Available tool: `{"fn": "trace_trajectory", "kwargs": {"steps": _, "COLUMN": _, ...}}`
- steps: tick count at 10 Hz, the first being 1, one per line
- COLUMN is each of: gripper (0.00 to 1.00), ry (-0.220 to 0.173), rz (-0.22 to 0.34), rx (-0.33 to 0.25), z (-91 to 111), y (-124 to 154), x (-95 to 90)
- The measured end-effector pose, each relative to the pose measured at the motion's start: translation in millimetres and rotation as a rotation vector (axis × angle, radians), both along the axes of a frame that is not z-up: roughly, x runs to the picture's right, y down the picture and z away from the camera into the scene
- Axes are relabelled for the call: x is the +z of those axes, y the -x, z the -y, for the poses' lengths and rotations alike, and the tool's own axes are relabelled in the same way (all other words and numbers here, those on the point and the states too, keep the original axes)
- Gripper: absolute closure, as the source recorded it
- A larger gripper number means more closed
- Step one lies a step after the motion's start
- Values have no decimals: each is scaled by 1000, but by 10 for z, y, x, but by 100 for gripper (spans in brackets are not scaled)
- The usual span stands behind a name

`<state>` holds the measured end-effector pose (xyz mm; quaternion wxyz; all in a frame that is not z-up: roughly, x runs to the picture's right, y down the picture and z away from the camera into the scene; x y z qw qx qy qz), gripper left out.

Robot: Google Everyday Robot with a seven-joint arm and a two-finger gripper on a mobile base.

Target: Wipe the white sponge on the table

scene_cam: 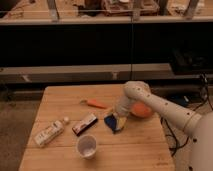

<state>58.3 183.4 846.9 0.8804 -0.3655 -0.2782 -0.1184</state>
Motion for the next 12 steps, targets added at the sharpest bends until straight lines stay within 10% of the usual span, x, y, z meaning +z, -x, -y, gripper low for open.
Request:
{"fn": "trace_trajectory", "kwargs": {"steps": 4, "gripper": 98, "ry": -7, "rz": 1, "rx": 34, "z": 51, "y": -194, "x": -195}}
{"fn": "trace_trajectory", "kwargs": {"steps": 12, "gripper": 32, "ry": 40, "rz": -17, "rx": 130, "z": 9, "y": -341, "x": -329}}
